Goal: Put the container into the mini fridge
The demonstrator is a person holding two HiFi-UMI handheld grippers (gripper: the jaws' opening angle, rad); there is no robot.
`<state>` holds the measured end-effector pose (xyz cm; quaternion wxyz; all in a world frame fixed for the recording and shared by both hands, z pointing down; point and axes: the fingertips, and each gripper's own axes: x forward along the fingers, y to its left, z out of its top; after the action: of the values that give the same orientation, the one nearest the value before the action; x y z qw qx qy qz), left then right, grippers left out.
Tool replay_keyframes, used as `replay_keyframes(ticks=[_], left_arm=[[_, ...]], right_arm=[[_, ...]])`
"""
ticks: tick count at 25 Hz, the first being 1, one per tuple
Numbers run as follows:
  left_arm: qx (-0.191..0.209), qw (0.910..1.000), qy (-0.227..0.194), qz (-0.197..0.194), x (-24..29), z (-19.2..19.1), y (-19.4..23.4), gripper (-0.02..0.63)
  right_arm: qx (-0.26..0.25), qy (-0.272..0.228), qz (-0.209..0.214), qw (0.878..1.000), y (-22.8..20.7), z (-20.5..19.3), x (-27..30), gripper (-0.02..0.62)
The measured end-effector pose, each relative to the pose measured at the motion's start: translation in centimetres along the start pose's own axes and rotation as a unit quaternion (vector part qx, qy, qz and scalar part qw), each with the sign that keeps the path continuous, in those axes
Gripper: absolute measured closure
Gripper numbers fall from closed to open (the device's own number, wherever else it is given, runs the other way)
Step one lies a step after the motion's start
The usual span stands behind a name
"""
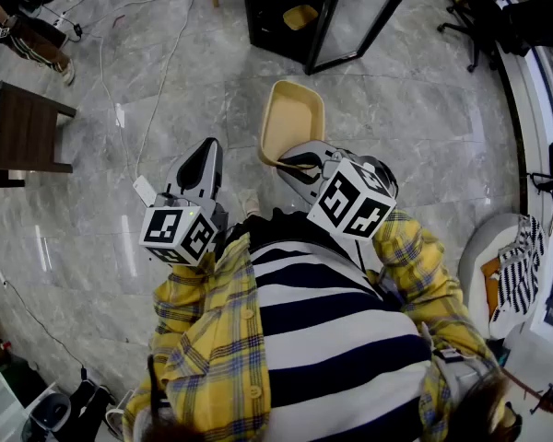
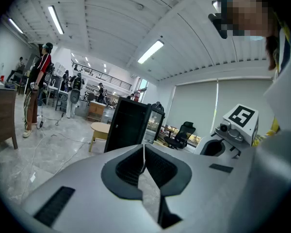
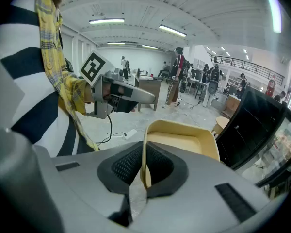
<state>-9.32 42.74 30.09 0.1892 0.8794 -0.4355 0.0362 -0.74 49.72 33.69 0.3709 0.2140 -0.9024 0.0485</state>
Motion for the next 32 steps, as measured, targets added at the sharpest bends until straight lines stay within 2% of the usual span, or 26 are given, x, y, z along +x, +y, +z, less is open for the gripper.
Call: replay_keyframes(ticks=[6,9,17,22,27,32], left_arm=[[0.009,0.9999,0.004,-0.006,0.1,-0.3,-1.0,0.583],[0.002,1.0000,0.005,-0.003,-0.3,-1.0,-1.0,0.583],[-0.006,0.9999,0.013,0.004,-0.5,-2.7,-1.5,0.583],[0.003,1.0000,0.005,-0.004,0.7,-1.7,-1.8,0.583],[0.011,0.9998,0.006,-0.012,2.4,-1.0,0.1,0.583],[0.006,0.9999,0.011,-0.009,5.3,-0.2,3.1,0.583]], right_arm=[[0.004,-0.002,0.004,1.000,0.1,-0.4,-0.2,0.557],[0.015,-0.006,0.009,1.000,0.5,-0.5,0.1,0.557],[0.002,0.003,0.012,1.000,1.4,-1.6,0.0,0.557],[0.002,0.011,0.016,1.000,0.8,-2.0,0.3,0.557],[0.009,0.018,0.017,1.000,-0.4,-1.3,1.9,0.557],[0.024,0.035,0.013,0.999,-3.7,-0.9,3.7,0.557]])
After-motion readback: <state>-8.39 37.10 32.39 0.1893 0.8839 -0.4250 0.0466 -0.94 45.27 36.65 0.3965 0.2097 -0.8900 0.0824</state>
